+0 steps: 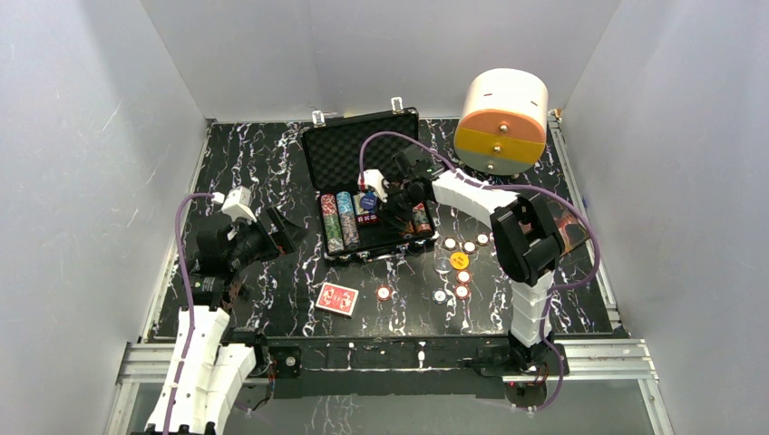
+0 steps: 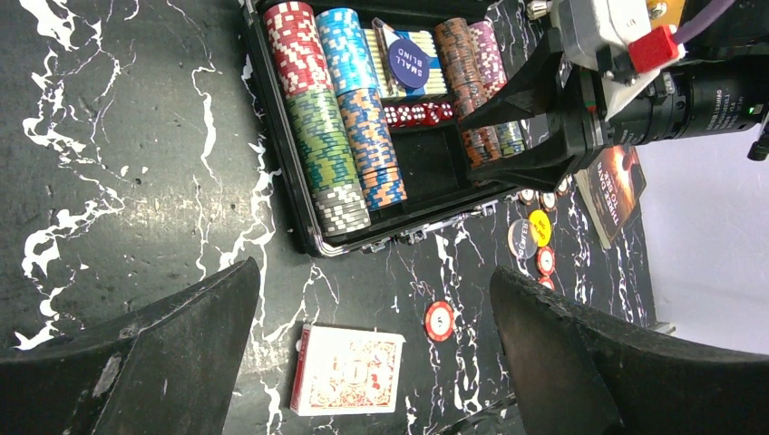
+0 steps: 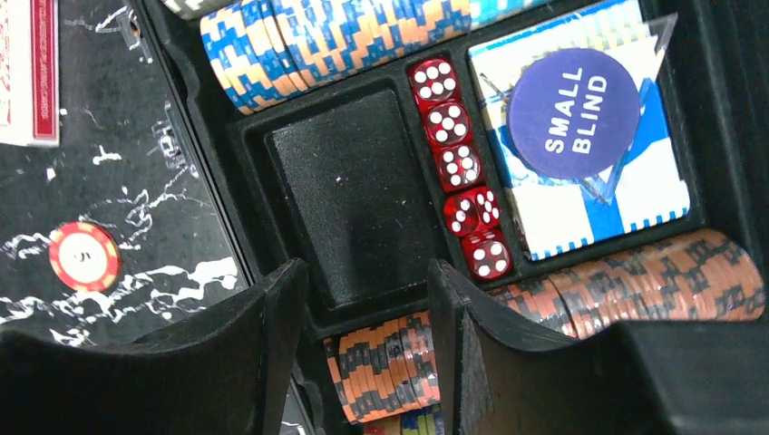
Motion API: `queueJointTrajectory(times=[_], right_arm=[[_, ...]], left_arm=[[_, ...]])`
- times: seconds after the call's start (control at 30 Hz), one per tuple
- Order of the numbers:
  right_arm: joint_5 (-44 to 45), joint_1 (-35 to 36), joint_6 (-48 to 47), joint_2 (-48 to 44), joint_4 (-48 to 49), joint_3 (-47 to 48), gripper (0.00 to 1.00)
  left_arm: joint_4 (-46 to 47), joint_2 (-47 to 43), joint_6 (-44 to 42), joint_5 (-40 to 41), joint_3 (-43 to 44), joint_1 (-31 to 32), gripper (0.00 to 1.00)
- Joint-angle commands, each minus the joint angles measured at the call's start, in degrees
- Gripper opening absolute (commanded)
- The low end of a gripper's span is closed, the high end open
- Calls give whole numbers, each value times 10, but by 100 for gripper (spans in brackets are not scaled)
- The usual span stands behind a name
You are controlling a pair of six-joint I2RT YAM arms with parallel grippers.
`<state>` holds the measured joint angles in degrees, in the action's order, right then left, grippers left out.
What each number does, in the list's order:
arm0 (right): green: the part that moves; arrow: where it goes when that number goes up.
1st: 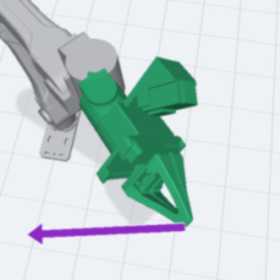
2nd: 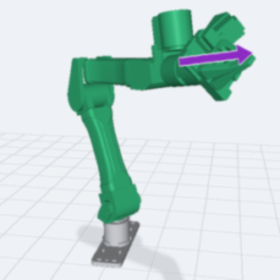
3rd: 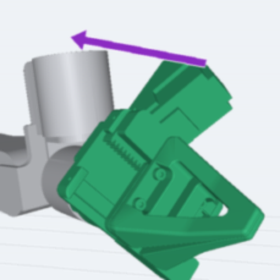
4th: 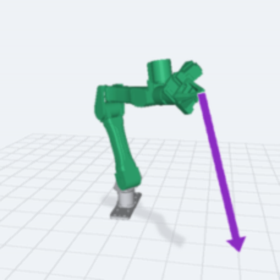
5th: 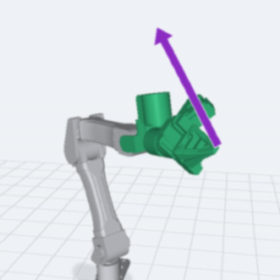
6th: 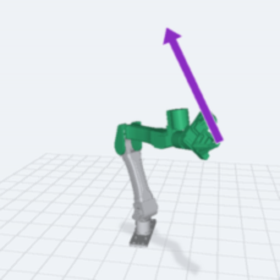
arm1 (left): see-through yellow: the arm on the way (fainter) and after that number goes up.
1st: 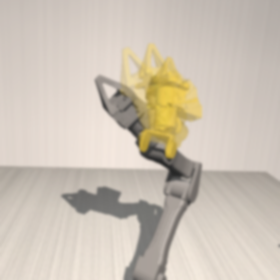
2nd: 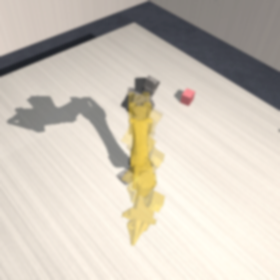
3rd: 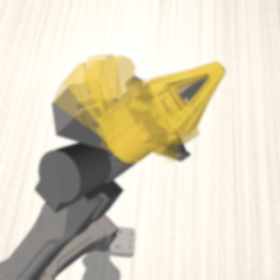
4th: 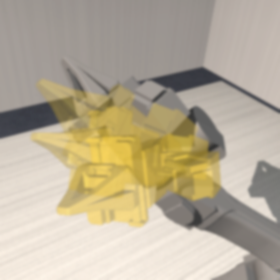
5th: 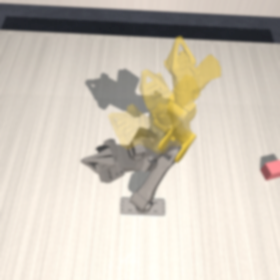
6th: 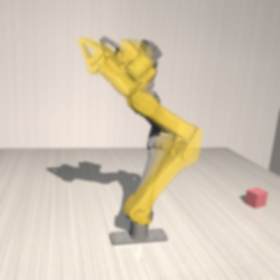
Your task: Pack up texas hold em set
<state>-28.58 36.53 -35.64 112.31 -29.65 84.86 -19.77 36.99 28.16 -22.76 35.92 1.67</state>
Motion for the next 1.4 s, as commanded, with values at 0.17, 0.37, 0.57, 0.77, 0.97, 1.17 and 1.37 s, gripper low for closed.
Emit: queueJointTrajectory(times=[0.17, 0.37, 0.57, 0.77, 0.97, 1.17, 1.37], right_arm=[[-56, -5, -156, -31, 69, -27, 61], [-49, -6, -166, -22, 119, -34, 63], [-51, -8, -177, -7, 143, -35, 64], [-61, -11, -191, 12, 131, -28, 64], [-68, -13, -200, 27, 120, -17, 63], [-67, -14, -196, 33, 133, -18, 63], [-72, -15, -199, 37, 130, -21, 62]], left_arm=[[-4, -15, -1, 4, 11, -2, 98], [-4, -13, -2, 4, 11, -3, 98], [-5, -11, -2, 4, 11, -2, 98], [-5, -8, -2, 4, 11, -3, 99], [-5, -6, -2, 4, 11, -3, 98], [-6, -5, -2, 4, 12, -3, 98], [-6, -5, -2, 4, 11, -2, 98]])
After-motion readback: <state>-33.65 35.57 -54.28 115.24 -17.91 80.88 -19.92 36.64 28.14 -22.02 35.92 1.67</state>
